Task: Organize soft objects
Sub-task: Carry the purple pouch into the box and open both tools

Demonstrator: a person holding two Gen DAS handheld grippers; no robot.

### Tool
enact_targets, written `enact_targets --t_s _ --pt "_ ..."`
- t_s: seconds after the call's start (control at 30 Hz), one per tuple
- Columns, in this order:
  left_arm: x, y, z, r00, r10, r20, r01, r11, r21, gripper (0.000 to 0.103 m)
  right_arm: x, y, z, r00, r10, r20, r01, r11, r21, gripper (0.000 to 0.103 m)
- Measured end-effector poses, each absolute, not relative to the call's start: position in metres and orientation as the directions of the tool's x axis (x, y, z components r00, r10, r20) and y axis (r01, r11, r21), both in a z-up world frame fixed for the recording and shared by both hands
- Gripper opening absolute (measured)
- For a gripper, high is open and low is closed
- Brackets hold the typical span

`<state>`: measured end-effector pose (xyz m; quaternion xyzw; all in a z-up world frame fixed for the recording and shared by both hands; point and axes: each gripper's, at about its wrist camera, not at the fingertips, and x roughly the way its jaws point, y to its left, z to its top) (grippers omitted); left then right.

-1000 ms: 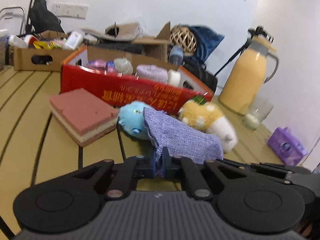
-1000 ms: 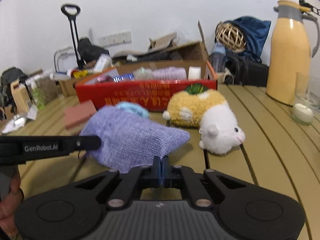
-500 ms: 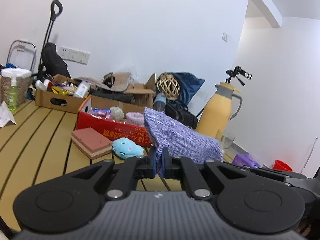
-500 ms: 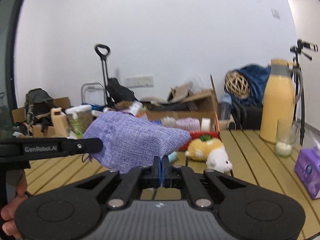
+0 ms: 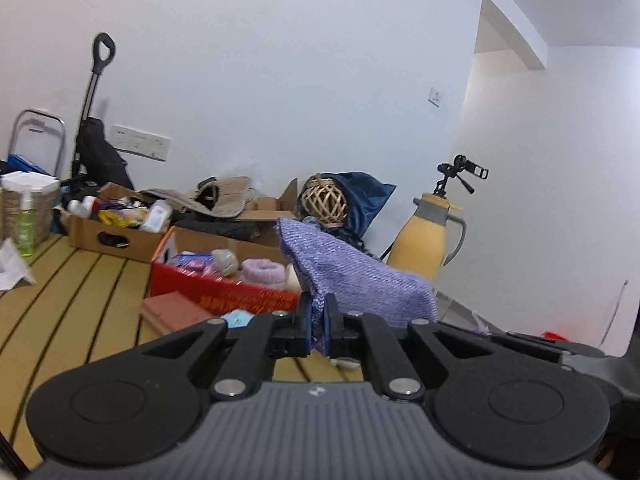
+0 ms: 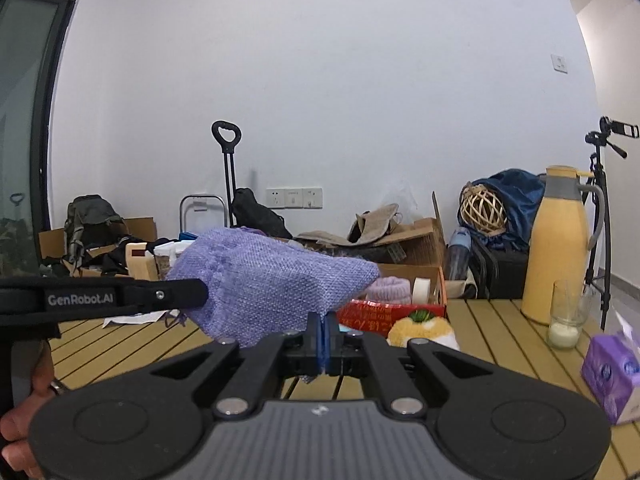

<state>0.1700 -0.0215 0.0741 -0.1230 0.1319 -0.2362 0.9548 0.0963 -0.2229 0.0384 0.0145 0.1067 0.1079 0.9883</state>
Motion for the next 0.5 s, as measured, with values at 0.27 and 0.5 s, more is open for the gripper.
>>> enact_targets --t_s 0.27,0.5 --pt "0.329 -0.07 0.089 0.82 -0.514 -0.254 0.415 0.837 -0.356 0.006 0.226 -0.257 0.069 0.938 0.222 -0.266 -0.226 0.974 0.017 0.001" --pt "0.473 -0.111 0.049 0.767 -0.489 -0.415 0.325 0.855 -0.405 0.006 0.398 -0.302 0.06 0.842 0.224 -0.49 -0.206 0.974 0.092 0.001"
